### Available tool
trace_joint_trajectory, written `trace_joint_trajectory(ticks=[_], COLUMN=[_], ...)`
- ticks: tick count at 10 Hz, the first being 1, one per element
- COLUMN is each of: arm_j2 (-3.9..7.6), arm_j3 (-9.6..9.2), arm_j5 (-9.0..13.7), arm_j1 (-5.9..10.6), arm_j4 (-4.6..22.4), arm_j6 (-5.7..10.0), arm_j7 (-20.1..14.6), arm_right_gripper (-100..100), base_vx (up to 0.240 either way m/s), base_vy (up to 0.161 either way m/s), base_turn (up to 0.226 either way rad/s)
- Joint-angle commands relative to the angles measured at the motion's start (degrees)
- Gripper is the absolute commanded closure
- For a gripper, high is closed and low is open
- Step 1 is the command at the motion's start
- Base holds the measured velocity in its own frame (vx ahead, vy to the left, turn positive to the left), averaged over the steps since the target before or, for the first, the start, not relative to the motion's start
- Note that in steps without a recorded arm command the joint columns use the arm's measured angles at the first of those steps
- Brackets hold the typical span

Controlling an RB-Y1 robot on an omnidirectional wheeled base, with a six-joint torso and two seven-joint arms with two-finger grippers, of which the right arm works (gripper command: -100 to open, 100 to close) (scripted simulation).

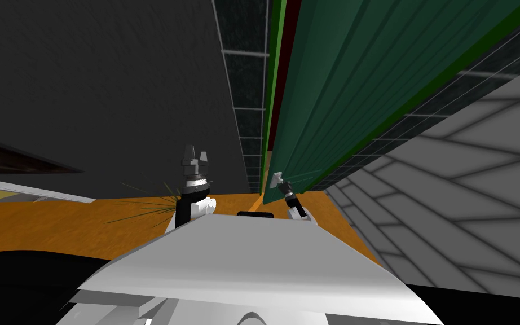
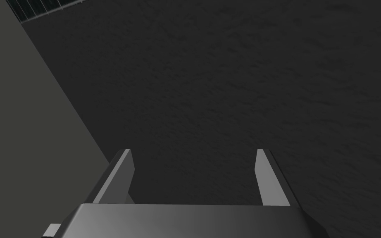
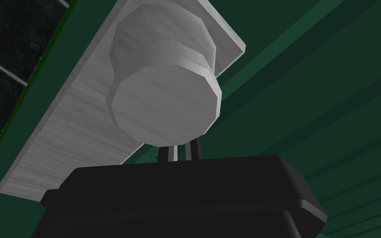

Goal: Pull the door open

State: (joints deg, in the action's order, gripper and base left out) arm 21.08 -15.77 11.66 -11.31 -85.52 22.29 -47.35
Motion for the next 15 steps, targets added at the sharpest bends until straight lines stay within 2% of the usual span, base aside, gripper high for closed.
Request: trace_joint_trajectory(ticks=[1, 4, 5, 6, 12, 15], arm_j2=[-0.61, -0.61, -0.23, 0.62, 2.78, 3.24], arm_j3=[-1.05, -1.05, -2.08, -0.60, -0.54, -0.53], arm_j5=[-0.2, -0.2, 1.4, 2.0, 7.2, 8.3], arm_j1=[0.20, 0.20, -0.01, -0.97, -1.95, -2.16], arm_j4=[-2.0, -2.0, -2.3, -0.8, -1.0, -1.0], arm_j6=[0.97, 0.97, 0.83, 0.18, 1.00, 1.18], arm_j7=[0.1, 0.1, -2.3, -2.9, -11.4, -13.4], arm_right_gripper=[100, 100, 100, -100, -100, -100], base_vx=[0.000, 0.004, 0.012, -0.008, -0.077, -0.045], base_vy=[-0.006, 0.002, -0.024, -0.028, 0.011, 0.001], base_turn=[0.001, 0.000, -0.014, 0.069, 0.096, 0.044])
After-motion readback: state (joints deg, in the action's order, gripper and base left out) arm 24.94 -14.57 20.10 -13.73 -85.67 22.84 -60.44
